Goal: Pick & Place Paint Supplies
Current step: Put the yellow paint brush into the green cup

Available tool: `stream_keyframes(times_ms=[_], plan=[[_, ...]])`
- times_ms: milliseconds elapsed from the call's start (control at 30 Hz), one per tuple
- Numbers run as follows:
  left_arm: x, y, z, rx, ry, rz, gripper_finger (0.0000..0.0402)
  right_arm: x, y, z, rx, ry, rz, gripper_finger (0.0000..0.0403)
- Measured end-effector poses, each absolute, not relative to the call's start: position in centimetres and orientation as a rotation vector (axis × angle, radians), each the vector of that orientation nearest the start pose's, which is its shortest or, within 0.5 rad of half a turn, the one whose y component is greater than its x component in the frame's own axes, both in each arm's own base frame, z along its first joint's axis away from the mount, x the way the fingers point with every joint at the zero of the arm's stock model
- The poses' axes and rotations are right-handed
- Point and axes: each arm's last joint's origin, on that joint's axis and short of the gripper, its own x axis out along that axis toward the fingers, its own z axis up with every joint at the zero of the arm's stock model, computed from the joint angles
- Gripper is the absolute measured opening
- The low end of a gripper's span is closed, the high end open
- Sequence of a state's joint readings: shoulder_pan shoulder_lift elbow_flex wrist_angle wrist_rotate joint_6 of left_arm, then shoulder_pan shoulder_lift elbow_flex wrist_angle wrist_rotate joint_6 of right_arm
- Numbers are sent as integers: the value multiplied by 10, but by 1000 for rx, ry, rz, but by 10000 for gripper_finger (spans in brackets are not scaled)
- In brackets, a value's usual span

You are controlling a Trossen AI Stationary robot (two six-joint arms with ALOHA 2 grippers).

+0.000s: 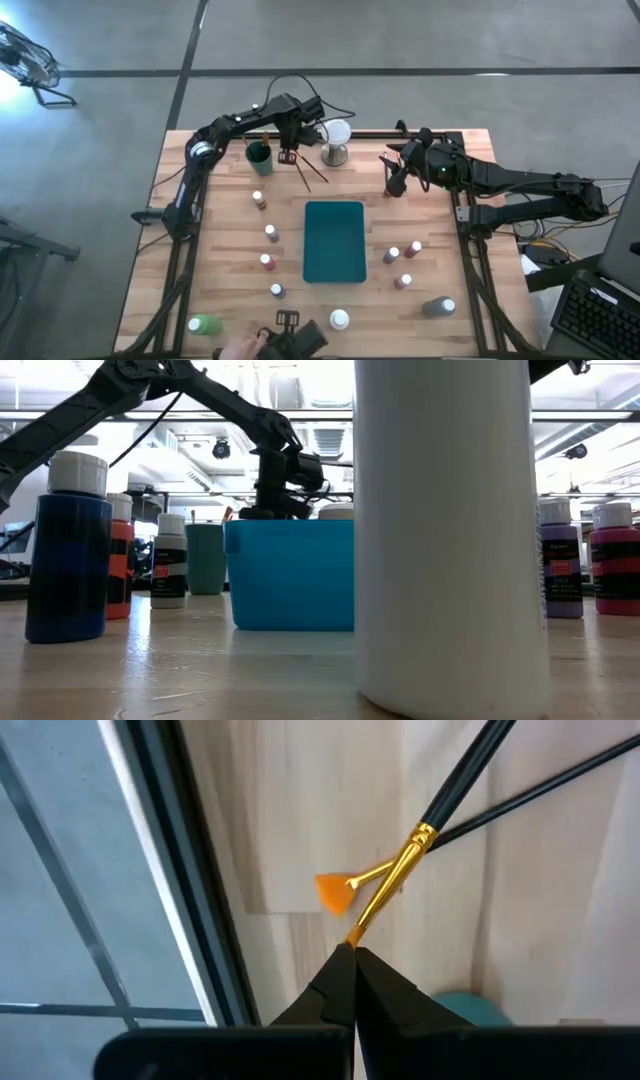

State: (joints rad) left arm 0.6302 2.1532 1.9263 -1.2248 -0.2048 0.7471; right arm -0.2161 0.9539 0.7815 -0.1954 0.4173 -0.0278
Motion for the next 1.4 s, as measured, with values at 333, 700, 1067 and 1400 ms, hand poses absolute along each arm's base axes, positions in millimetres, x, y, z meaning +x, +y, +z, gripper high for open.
stream_keyframes(times_ms=[333,700,1067,1400], plan=[[351,244,232,265,1614,103,0,209,-46,286,22,476,-387,177],[349,241,232,243,1635,125,0,272,-50,237,74,519,-375,171],[354,231,251,248,1585,167,0,305,-58,205,100,459,-397,171],[355,229,251,248,1583,164,0,339,-80,175,137,515,-421,173]])
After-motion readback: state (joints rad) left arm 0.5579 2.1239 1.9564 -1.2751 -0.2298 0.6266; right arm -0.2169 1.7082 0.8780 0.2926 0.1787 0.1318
